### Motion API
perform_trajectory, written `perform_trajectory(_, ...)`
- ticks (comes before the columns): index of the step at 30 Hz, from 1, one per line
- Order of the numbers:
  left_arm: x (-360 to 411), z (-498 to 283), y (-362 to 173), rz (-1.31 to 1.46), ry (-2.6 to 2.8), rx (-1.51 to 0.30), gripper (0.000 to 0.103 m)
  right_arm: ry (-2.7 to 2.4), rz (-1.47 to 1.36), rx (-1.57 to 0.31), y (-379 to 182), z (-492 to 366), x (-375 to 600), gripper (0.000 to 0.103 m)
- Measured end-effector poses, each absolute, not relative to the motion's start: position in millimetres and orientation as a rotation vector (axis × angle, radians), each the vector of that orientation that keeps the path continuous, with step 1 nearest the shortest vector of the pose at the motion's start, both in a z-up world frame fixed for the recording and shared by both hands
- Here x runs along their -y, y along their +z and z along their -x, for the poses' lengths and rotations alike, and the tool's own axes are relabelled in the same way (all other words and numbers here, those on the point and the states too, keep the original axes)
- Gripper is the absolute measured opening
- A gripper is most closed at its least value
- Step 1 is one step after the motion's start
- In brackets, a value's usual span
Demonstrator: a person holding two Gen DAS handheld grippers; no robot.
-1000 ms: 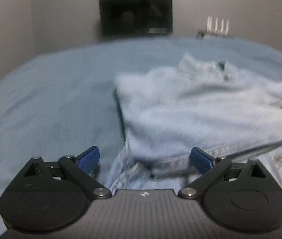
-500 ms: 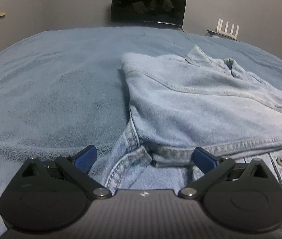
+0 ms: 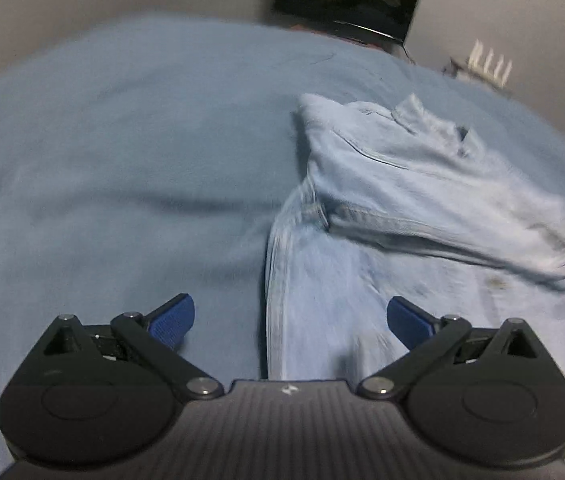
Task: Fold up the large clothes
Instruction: 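Grasp the jacket hem with the right tool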
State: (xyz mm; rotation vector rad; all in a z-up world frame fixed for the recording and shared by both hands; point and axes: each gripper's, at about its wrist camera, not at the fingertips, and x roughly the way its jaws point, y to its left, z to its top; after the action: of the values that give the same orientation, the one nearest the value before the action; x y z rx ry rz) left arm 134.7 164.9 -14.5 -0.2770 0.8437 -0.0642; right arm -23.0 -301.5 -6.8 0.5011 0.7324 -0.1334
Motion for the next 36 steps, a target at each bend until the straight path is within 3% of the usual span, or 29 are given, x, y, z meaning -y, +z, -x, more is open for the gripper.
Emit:
perform_trajectory(4, -190.4, -95.1, -8.7, 0.531, -0.096, -0.923, 0.103, -0.11, -0.524, -0.812, -19.7, 22.9, 300.3, 0.102)
perform_trajectory(11, -151.4, -76.0, 6.2, 0.316, -0.112, -0.952, 0.103, -0.091, -0.621, -1.032, -46.5, 24.8, 298.1, 0.097)
perform_trajectory(19, -154.0, -76.5, -9.4, 0.329, -0.145, -1.051, 0.103, -0.042, -0.598, -1.067, -46.7, 25.7, 288.5, 0.092)
perform_trajectory(27, -141.1, -71.9, -15.4, 0.278, -0.208, -1.121, 0.103, -0.038, -0.663, -1.143, -58.3, 31.9, 293.2, 0.069)
perform_trajectory(36, -138.4, -75.5, -24.2, 0.266, -0.239, -1.165, 0.101, 0.03, -0.631, -1.194, -60.6, 28.5, 281.6, 0.057)
